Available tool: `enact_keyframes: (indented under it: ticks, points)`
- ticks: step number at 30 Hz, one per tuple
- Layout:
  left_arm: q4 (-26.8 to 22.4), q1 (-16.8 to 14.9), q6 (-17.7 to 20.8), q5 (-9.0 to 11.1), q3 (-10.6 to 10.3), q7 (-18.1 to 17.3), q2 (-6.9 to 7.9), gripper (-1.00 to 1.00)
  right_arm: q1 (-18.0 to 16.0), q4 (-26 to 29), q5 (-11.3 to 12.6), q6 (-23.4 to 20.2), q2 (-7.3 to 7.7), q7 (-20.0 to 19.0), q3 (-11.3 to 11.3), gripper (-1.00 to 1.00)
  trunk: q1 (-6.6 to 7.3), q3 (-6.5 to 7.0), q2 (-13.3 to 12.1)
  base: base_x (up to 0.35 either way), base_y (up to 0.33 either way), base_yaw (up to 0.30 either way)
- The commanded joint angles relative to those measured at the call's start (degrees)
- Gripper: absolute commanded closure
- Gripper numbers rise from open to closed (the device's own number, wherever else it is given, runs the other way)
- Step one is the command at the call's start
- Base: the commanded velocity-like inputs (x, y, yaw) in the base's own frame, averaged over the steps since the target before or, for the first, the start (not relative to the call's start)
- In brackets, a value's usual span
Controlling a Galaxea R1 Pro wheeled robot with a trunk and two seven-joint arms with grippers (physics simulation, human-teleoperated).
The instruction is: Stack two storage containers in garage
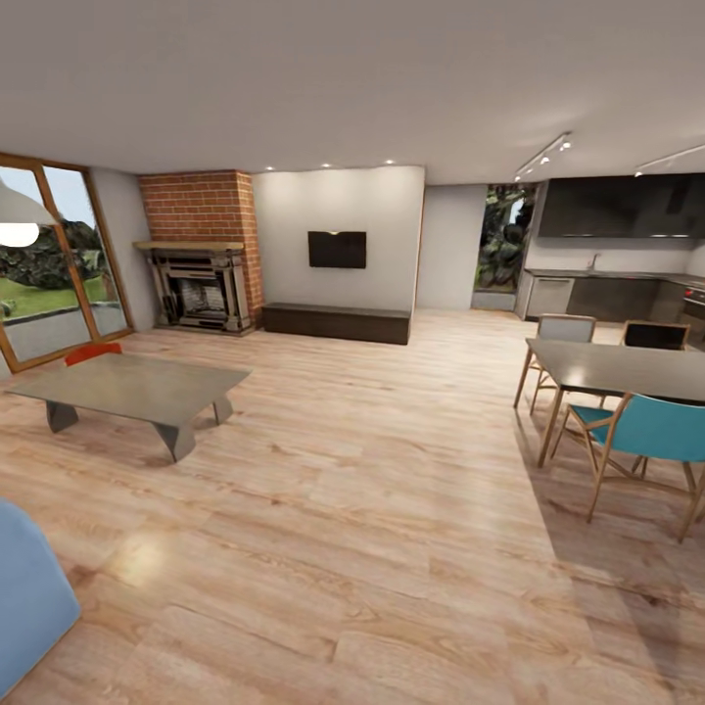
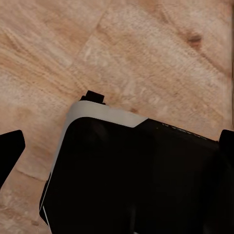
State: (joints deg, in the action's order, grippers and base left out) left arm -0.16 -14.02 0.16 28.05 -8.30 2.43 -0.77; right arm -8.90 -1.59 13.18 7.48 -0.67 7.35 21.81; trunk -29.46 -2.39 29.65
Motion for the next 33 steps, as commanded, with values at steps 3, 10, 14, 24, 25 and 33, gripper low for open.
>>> enact_keyframes:
  ticks: [3,10,14,24,25,33]
  points:
    - [-0.02,-0.04,0.02,0.39,-0.49,0.21,-0.02,-1.00,-0.07,-0.17,0.54,0.34,-0.04,0.08,0.44,-1.00,-0.05,-0.11,0.09,0.322,0.000,0.000]
    - [-0.02,-0.04,0.02,0.30,-0.49,0.21,-0.02,-1.00,-0.06,-0.17,0.55,0.33,-0.03,0.09,0.42,-1.00,-0.05,-0.11,0.09,0.322,0.000,0.000]
    - [-0.02,-0.04,0.02,0.33,-0.49,0.21,-0.02,-1.00,-0.06,-0.17,0.56,0.32,-0.03,0.10,0.46,-1.00,-0.05,-0.11,0.09,0.322,0.000,0.000]
    - [-0.02,-0.04,-0.04,0.34,-0.49,0.21,-0.02,-1.00,-0.06,-0.17,0.57,0.33,-0.03,0.09,0.42,-1.00,-0.05,-0.11,0.09,0.322,0.000,0.000]
    - [-0.02,-0.04,-0.03,0.34,-0.49,0.21,-0.02,-1.00,-0.06,-0.17,0.56,0.33,-0.03,0.09,0.42,-1.00,-0.05,-0.11,0.09,0.322,0.000,0.000]
    - [-0.02,-0.04,-0.03,0.34,-0.49,0.21,-0.01,-1.00,-0.06,-0.17,0.59,0.34,-0.03,0.11,0.42,-1.00,-0.05,-0.11,0.09,0.322,0.000,0.000]
